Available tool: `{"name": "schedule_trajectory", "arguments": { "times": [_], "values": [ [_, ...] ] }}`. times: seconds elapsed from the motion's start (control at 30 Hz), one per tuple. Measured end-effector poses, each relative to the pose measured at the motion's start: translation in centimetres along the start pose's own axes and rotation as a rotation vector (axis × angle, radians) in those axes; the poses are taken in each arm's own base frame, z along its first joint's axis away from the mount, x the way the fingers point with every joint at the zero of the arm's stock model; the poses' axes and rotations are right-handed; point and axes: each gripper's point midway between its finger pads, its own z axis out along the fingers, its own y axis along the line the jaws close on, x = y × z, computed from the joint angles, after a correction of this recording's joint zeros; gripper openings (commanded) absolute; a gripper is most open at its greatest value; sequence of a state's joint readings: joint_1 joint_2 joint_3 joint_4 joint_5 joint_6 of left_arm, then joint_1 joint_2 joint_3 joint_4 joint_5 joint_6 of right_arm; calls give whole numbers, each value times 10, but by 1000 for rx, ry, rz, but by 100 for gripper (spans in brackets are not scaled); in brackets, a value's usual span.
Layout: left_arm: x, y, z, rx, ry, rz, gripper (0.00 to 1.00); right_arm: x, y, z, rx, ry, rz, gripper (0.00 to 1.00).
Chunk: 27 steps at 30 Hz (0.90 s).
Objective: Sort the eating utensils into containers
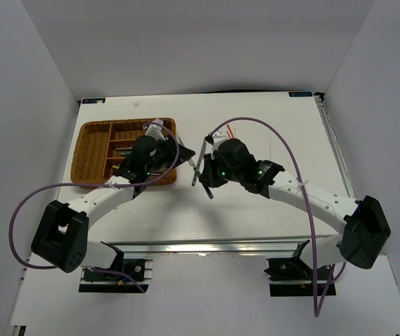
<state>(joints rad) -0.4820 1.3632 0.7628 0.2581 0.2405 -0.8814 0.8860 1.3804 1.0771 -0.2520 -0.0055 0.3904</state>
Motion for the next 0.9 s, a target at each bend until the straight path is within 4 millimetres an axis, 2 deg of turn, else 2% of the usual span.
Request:
{"name": "schedule_trajectory", "arguments": {
  "times": [0.07, 0.17, 0.3, 0.33, 0.37, 0.43, 0.53, 0.7, 0.8, 0.9],
  "values": [
    [-3, -4, 2, 10, -5, -8, 1, 1, 2, 0, -6, 3, -7, 0],
    [-6, -23, 3, 57, -6, -8, 0, 4, 1, 2, 3, 11, -9, 0],
    [-10, -20, 4, 32, -27, -20, 0, -1, -3, 1, 30, -11, 1, 55],
    [-11, -15, 5, 12, -34, -24, 0, -2, -5, 0, 45, -16, 10, 85],
    [-13, -10, 5, -19, -46, -29, 0, -4, -8, -1, 64, -27, 17, 89],
    [-20, 2, 5, -84, -75, -49, 0, -9, -14, -7, 100, -53, 22, 89],
    [-46, 20, 2, -173, -150, -103, 0, -21, -28, -23, 170, -103, 45, 89],
    [-128, 73, -14, -304, -364, -254, 0, -36, -50, -54, 252, -186, 85, 89],
    [-178, 110, -24, -374, -494, -351, 0, -34, -63, -66, 281, -206, 101, 89],
    [-214, 146, -32, -433, -605, -437, 0, -26, -73, -70, 305, -195, 109, 89]
  ]
}}
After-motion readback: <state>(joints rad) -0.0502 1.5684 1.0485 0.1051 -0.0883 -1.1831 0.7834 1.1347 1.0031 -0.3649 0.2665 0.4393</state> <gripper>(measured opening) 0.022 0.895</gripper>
